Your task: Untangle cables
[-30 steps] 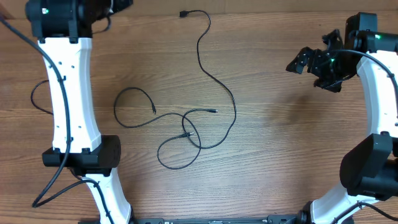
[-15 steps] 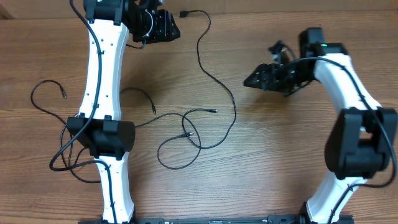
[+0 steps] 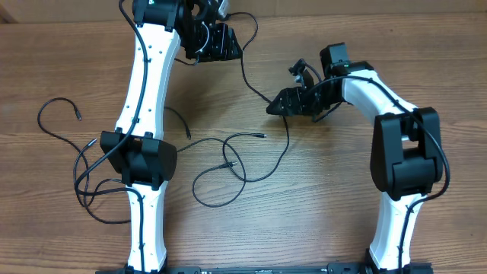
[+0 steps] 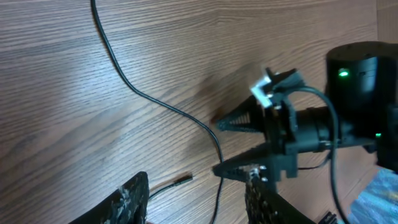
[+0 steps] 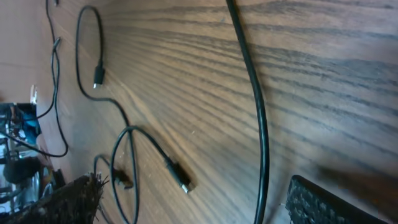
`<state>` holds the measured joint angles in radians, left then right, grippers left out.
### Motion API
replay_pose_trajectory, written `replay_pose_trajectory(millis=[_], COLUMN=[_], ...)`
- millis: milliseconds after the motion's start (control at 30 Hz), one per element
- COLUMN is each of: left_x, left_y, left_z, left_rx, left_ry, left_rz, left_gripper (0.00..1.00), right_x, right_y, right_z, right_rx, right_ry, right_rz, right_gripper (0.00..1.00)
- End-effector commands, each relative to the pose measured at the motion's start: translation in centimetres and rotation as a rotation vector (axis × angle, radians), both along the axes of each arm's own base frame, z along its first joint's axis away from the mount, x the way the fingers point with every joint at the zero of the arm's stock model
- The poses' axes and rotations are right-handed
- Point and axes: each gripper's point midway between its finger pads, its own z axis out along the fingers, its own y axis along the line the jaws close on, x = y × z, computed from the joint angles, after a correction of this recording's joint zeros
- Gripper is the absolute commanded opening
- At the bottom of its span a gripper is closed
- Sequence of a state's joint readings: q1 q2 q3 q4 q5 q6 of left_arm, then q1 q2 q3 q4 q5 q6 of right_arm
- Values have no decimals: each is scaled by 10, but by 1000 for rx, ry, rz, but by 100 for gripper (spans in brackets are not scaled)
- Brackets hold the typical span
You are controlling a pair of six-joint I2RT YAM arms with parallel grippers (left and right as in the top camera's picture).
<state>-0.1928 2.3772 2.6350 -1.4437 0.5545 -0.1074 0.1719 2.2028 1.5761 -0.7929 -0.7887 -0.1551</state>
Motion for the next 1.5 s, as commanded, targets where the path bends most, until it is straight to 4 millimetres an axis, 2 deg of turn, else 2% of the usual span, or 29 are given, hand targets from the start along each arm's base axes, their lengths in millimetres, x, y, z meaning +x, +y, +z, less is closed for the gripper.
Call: replay_pose_trajectory(millis=[0,100,167,200,233,267,367,433,467,633,667,733,900,1000,1133,1267,1467], left_x=[1,1,1,1,1,1,1,1,1,0,-3,-7,-13,-15,-12,-5,4], left_y=[-2,-1,-1,-1,-1,-1,-1,-1,-1,-3,-8,-17,-29,-33,-35,-43,-51], left_z=[2,1,1,1,1,1,-1,-2,-3,-10,-9,-4,9,13,16,29,36], left_rx=[-12,-8,-8,-7,-7,-7,-7,-7,-6,-11,-40,-92,-199,-249,-286,-372,-428], left_ry=[-13,-14,-14,-13,-13,-13,-10,-7,-5,17,4,-9,6,75,165,197,279], left_rz=[-19,-17,-17,-17,-17,-17,-17,-17,-17,-31,-82,-133,-164,-109,0,39,156], left_gripper=[51,52,52,52,52,52,52,53,54,61,63,67,76,84,93,94,98], right_x=[-10,-16,-21,-23,-25,-28,-34,-31,-29,-15,-9,-5,0,4,11,14,18], right_y=[19,32,42,49,52,60,75,77,78,75,73,70,63,60,61,62,71], right_z=[-19,-29,-34,-33,-32,-30,-18,-9,-3,63,96,126,173,195,215,222,238], right_rx=[11,8,14,25,32,51,113,127,134,172,191,205,188,202,229,246,309], right_ry=[42,59,85,97,99,98,116,148,155,52,0,-45,-133,-185,-242,-263,-311], right_rz=[36,58,60,63,69,87,112,78,68,49,26,3,-82,-119,-147,-151,-128], right_gripper=[93,93,88,81,73,60,16,4,4,4,4,4,4,4,4,4,4])
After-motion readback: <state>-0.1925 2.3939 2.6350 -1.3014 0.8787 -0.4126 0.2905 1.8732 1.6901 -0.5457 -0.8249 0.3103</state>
